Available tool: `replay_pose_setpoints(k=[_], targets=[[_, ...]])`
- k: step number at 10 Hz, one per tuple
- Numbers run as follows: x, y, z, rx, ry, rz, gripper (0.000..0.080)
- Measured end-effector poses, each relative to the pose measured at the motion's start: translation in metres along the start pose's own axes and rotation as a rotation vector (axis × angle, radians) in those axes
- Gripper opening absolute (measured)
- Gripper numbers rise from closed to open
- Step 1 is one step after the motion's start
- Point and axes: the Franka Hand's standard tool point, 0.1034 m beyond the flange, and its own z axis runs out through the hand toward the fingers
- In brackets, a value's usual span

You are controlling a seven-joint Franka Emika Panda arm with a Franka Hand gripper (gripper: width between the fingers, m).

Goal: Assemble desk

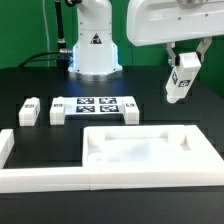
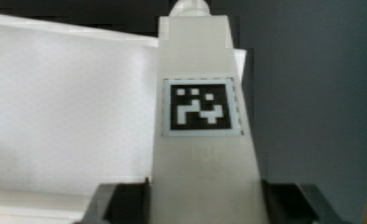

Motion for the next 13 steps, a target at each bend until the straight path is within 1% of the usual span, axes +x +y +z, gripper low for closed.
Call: replay_pose_setpoints(k=[2,3,4,5,7,8,9,10,11,13], targets=[[0.03,0.0,-0.018,0.001,0.134,-0.007,0.029],[0.031,0.001,-0.015,-0.003,0.213,-0.008,0.029],[0.03,0.002,-0.013,-0.005,0.261,-0.008,0.029],[0.035,0.002,-0.014,-0.006,0.346,-0.009,0.029],[0.034,0.003,-0.012,-0.009,0.451,-0.01,0.029],[0.037,0.005,-0.014,-0.01,0.526,-0.009,0.029],[0.037,0.009,-0.013,-0.018,0.578,-0.019,0.029],[0.044,0.007,-0.014,-0.02,0.642,-0.024,0.029],[0.049,0.006,-0.012,-0.027,0.63,-0.048,0.029],[0.05,0.006,-0.013,-0.027,0.632,-0.047,0.029]])
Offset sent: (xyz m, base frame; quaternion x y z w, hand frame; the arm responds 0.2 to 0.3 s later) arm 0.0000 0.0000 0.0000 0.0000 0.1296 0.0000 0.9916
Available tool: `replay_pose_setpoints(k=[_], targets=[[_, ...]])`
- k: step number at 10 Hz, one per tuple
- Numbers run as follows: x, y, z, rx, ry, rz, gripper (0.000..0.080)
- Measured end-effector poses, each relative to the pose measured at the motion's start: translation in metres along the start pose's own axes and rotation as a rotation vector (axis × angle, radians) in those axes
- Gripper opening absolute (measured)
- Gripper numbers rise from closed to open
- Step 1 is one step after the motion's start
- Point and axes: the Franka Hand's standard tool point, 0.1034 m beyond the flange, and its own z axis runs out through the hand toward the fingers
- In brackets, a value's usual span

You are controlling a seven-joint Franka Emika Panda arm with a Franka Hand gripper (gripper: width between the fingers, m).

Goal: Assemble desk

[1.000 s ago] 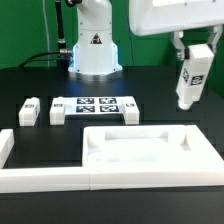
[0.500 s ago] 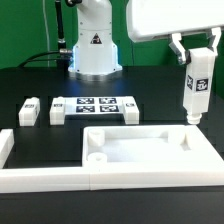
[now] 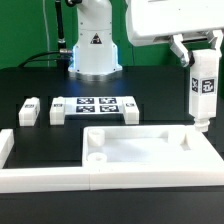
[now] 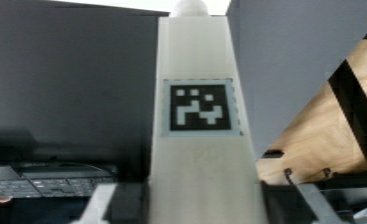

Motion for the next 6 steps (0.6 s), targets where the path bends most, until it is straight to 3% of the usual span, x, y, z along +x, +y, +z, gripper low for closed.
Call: replay_pose_setpoints(k=[2,4,6], targets=[[-0.008,0.002,0.003,-0.002,-0.049,-0.068,0.029],[-0.023,0.017,0.016,-0.016,-0.073,-0.202,0.029],[-0.023,0.016,0.016,-0.014,-0.076,-0.186,0.029]])
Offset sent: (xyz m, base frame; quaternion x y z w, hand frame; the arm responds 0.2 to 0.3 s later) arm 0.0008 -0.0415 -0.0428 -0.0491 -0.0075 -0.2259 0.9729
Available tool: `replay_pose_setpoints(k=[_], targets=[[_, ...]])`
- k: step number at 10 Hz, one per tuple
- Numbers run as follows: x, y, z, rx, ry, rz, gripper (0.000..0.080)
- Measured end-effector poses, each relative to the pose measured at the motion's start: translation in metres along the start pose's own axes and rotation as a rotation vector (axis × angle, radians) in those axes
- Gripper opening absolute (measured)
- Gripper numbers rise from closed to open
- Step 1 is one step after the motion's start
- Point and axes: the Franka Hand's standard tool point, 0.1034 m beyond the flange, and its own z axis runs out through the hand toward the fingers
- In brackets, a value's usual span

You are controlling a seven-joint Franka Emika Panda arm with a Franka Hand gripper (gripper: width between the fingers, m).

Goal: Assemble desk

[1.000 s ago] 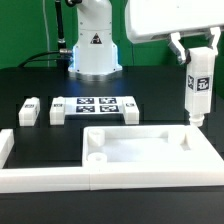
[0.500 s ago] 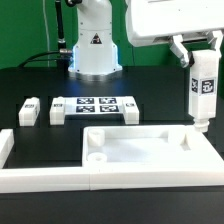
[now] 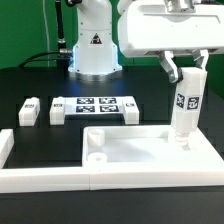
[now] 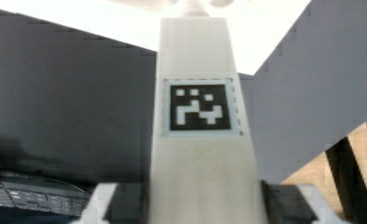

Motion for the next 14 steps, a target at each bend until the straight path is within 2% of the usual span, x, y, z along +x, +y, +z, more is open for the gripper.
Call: replay_pose_setpoints(k=[3,5,8,11,14], targets=[[-0.004,0.002,0.006,0.002,-0.008,0.008,0.029],[0.002,-0.004,0.008,0.015,-0.015,0.006,0.029],[0.004,-0.006,0.01,0.019,-0.015,0.003,0.029],[0.001,-0.016,0.015,0.028,-0.022,-0.008,0.029],[-0.003,-0.017,0.02,0.031,-0.031,-0.008,0.029]])
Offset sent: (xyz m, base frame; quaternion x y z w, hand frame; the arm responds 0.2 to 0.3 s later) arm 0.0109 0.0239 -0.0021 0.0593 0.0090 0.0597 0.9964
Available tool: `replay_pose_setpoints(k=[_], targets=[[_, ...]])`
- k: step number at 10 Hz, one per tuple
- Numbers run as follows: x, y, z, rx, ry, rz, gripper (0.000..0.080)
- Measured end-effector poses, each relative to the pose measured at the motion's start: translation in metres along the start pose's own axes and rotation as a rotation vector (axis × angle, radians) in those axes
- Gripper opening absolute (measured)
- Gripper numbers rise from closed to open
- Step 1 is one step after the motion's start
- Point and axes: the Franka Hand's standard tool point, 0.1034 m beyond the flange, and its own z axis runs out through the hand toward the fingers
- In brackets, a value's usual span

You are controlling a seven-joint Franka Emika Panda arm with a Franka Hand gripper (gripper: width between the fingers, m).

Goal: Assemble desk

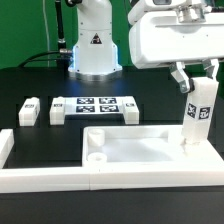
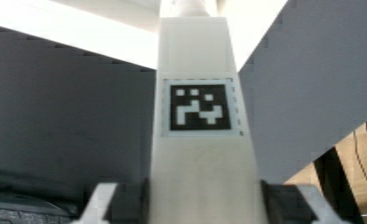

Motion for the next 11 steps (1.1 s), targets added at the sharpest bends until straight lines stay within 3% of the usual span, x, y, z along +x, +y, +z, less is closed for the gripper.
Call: replay_pose_setpoints(k=[2,7,11], targets=[[0.0,0.005,0.002,-0.005,0.005,0.003,0.029],[0.001,0.002,0.011,-0.002,0.012,0.001,0.0291],[-0.009,0.001,0.016,-0.002,0.002,0.002,0.0291]])
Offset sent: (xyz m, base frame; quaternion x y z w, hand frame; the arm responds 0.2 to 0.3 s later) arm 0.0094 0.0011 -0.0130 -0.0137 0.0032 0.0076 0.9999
